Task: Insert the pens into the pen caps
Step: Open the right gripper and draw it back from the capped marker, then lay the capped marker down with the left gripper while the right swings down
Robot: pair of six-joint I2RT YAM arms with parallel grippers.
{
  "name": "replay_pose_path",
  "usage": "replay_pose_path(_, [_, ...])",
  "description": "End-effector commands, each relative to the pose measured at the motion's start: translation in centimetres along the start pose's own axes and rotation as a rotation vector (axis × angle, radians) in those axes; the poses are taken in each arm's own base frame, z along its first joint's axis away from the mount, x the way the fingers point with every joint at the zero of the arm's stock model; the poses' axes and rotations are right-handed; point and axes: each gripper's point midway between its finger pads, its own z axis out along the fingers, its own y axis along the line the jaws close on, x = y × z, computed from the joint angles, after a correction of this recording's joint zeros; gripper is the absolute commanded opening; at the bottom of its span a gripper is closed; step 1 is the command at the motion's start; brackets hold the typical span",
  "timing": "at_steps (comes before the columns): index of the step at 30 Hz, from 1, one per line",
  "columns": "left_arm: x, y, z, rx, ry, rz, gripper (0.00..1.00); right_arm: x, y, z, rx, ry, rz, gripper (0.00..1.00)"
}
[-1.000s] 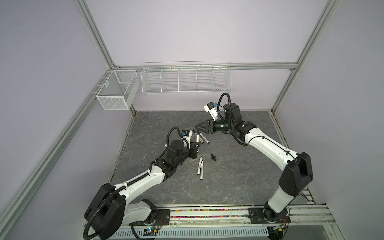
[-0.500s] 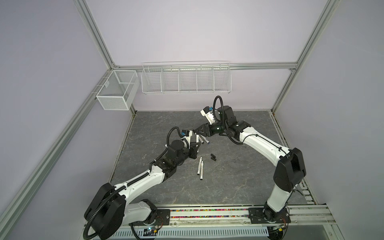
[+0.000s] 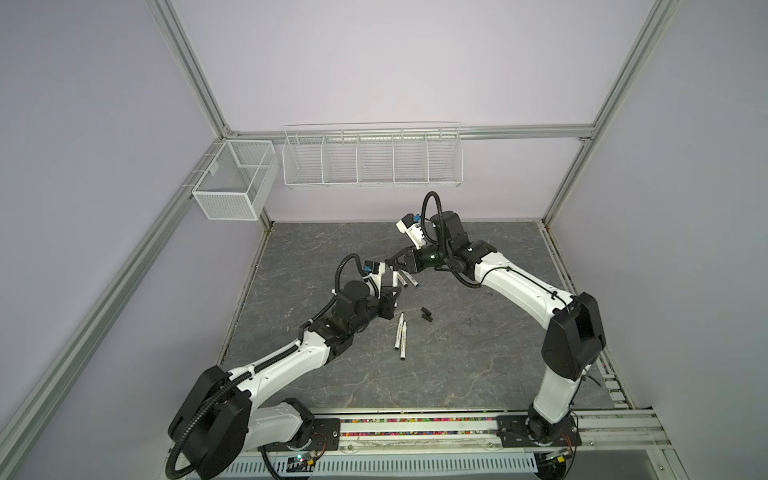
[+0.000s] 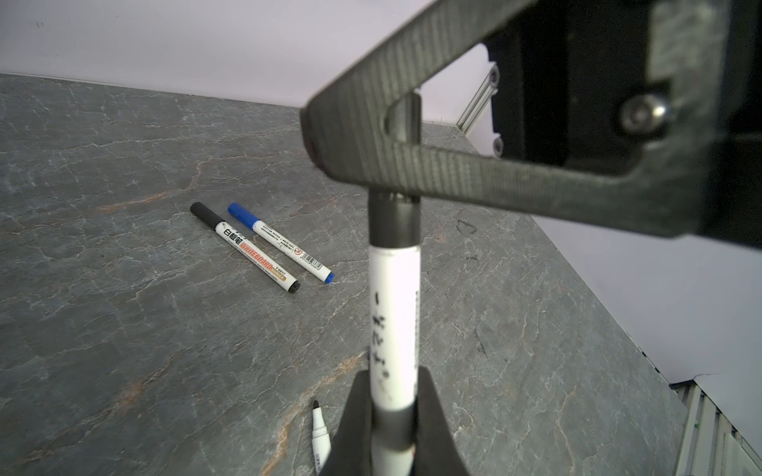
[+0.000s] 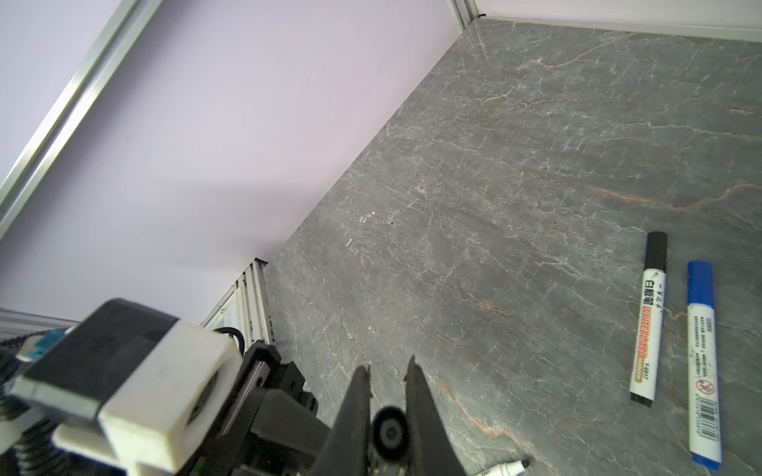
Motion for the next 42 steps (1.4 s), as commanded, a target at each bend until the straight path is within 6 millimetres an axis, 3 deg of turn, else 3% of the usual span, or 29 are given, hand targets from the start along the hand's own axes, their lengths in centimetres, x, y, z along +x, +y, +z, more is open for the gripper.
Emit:
replay_pose_path(1, [-3.0, -0.5, -0.5, -0.004, -0.111, -0.021, 0.0, 2.1, 0.2, 0.1, -0.047, 0.06, 0.002, 0.08])
replay_pose_path(6, [-9.2, 0.7, -1.0, 0.0, -0.292, -0.086, 0.0, 6.6, 1.0, -0.3, -0.118, 0.18, 0.037, 0.07])
replay_pose_path(10, [-15.9, 2.1, -2.4, 0.038, -0.438, -0.115, 0.0, 11.3, 0.0, -0.5, -0.066, 0.303, 0.051, 0.07])
replay_pose_path(12, [-18.3, 2.7, -3.2, 0.046, -0.485, -0.114, 0.0, 13.2, -0.7, -0.6, -0.008, 0.353, 0.032, 0.07])
replay_pose_path(15, [-20.6, 3.3, -4.4, 0.05, -0.533, -0.103, 0.0, 14.9, -2.1, -1.1, 0.102, 0.399, -0.024, 0.07])
replay_pose_path(17, [-21.3, 3.5, -4.9, 0.053, -0.547, -0.1, 0.0, 14.8, -3.3, -1.7, 0.167, 0.381, -0.038, 0.07])
replay_pose_path(22, [-20.7, 3.4, -5.4, 0.047, -0.517, -0.08, 0.0, 11.9, -4.7, -3.4, 0.077, 0.222, 0.141, 0.07])
replay_pose_path(25, [-19.9, 3.4, -5.6, 0.049, -0.503, -0.079, 0.0, 10.3, -4.0, -3.8, -0.011, 0.171, 0.182, 0.07])
replay_pose_path(30, [-18.7, 3.5, -5.3, 0.035, -0.461, -0.075, 0.0, 10.0, -2.4, -3.3, -0.104, 0.194, 0.198, 0.07])
replay_pose_path(34, [-18.2, 3.3, -5.0, 0.036, -0.447, -0.072, 0.0, 9.9, -2.8, -3.0, -0.069, 0.184, 0.185, 0.07])
replay_pose_path(39, [-15.9, 3.8, -3.8, 0.007, -0.386, -0.081, 0.0, 8.9, -5.3, -2.6, 0.038, 0.171, 0.208, 0.07])
replay_pose_path(42, [-13.2, 3.9, -2.9, -0.054, -0.319, -0.055, 0.0, 8.3, -8.9, -2.3, 0.191, 0.192, 0.24, 0.07])
